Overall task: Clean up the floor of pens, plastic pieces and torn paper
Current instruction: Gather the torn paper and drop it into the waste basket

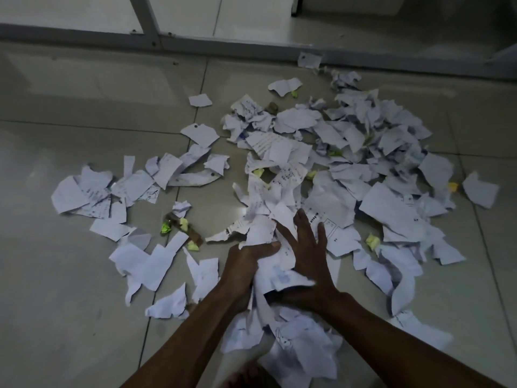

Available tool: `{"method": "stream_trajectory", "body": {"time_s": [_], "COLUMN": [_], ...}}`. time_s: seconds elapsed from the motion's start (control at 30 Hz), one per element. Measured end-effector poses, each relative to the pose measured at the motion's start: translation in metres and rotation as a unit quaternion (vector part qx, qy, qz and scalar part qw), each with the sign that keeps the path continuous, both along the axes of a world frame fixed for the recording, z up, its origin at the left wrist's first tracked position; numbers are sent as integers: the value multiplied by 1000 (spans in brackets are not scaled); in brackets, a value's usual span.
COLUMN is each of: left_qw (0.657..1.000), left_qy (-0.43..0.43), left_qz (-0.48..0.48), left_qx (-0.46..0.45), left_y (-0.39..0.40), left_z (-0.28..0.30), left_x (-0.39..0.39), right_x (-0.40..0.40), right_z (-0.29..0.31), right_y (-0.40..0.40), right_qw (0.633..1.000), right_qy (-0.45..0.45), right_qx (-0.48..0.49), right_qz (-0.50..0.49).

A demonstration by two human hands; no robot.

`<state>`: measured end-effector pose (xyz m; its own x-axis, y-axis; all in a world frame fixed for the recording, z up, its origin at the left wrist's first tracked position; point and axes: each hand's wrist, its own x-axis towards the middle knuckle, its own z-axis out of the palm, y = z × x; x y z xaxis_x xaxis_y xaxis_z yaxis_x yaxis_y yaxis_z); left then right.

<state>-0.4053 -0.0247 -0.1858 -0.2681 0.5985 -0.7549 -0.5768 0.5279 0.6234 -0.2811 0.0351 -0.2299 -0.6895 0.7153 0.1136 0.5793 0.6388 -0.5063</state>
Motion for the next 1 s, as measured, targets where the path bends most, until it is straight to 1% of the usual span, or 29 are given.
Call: {"method": "stream_trajectory", "body": {"time_s": [0.03,0.07,0.1,0.17,0.23,0.3,0.4,0.43,0.5,0.53,0.6,0.63,0.7,0.77,0.8,0.87,0.93,1.0], "left_qw": [1000,999,998,988,972,952,932,924,905,898,890,893,910,921,922,913,895,880], "left_qy": [6,20,54,148,218,284,337,357,402,420,440,434,398,371,369,391,431,461], "left_qz": [16,24,21,30,61,88,102,104,97,92,77,69,49,34,35,50,70,90], "left_qx": [13,20,24,40,57,67,83,90,98,98,95,100,111,111,112,104,88,72], "left_y": [1,3,5,6,5,5,6,7,5,4,0,-1,-3,-4,-5,-9,-14,-16], "left_z": [-3,-3,-2,-3,5,9,13,15,21,22,24,25,27,30,30,27,25,24], "left_x": [1,3,6,15,22,23,24,25,26,24,17,13,6,-1,-3,-9,-16,-24], "right_x": [0,-2,-3,-5,-4,-6,-9,-10,-13,-13,-11,-11,-11,-10,-9,-5,-1,1], "right_z": [-8,-9,-14,-14,-11,-9,-10,-6,-1,1,3,5,9,18,25,38,43,47], "right_y": [4,8,11,14,14,15,18,18,15,12,10,10,12,13,13,14,17,22], "right_qw": [999,997,995,993,985,982,984,983,972,968,967,970,974,968,968,976,982,983], "right_qy": [-8,-11,7,55,105,125,121,138,181,189,186,180,177,215,219,195,171,161], "right_qx": [49,72,89,95,104,111,103,95,110,123,124,101,72,88,96,81,47,37], "right_qz": [-10,-26,-33,-48,-87,-89,-76,-76,-98,-111,-124,-126,-123,-97,-78,-60,-69,-76]}}
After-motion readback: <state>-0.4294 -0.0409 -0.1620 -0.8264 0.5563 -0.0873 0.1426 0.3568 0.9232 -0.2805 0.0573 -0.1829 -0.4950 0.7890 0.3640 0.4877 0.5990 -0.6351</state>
